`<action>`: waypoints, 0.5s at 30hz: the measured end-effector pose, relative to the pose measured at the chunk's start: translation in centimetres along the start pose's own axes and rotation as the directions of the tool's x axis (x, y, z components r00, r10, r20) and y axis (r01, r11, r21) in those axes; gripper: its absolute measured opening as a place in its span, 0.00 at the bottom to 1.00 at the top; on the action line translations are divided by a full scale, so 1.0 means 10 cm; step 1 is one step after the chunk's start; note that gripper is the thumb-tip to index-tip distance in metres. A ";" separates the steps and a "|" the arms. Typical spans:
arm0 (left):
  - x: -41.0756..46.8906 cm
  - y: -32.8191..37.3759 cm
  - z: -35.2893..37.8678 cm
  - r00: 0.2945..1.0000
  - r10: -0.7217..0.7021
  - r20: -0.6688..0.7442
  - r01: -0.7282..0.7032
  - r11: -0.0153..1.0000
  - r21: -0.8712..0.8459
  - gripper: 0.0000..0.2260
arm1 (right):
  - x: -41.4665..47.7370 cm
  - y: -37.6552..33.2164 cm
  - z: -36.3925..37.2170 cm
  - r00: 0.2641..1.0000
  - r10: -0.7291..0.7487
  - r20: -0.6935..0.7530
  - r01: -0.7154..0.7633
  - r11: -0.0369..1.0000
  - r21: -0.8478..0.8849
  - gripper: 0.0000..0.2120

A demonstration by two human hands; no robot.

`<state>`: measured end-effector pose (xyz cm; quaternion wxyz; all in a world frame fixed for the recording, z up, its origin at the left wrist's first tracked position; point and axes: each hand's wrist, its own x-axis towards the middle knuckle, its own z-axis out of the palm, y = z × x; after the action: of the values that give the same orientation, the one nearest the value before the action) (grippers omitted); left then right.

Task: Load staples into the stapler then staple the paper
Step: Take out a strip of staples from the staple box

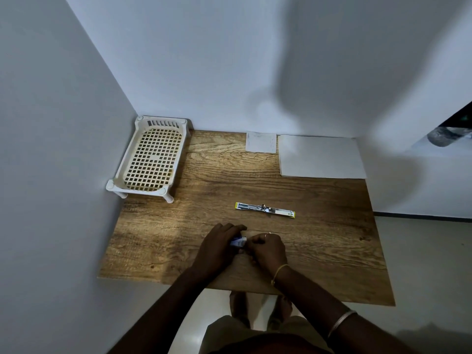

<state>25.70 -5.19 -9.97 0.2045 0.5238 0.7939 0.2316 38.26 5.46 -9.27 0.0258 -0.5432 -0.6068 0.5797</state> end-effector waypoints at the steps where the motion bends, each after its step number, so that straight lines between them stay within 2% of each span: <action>1: -0.01 0.00 0.01 1.000 -0.003 -0.004 0.003 1.000 -0.004 0.23 | 0.00 0.01 0.00 1.000 0.002 -0.003 -0.002 1.000 0.003 0.06; 4: -0.03 -0.01 0.02 1.000 -0.017 -0.017 0.017 1.000 -0.015 0.24 | 0.02 0.02 0.00 1.000 0.030 -0.005 -0.030 0.999 0.045 0.05; 10: -0.04 -0.04 0.05 0.999 -0.029 -0.039 0.027 0.998 -0.054 0.24 | 0.04 0.01 -0.01 0.997 0.072 0.030 -0.075 0.991 0.107 0.09; 15: -0.05 -0.06 0.05 0.998 -0.037 -0.050 0.032 0.995 -0.095 0.26 | 0.05 0.01 -0.03 0.992 0.117 0.043 -0.121 0.983 0.138 0.07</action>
<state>25.71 -5.77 -10.70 0.2124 0.4936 0.7959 0.2788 38.34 5.92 -9.55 0.0186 -0.5651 -0.5313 0.6309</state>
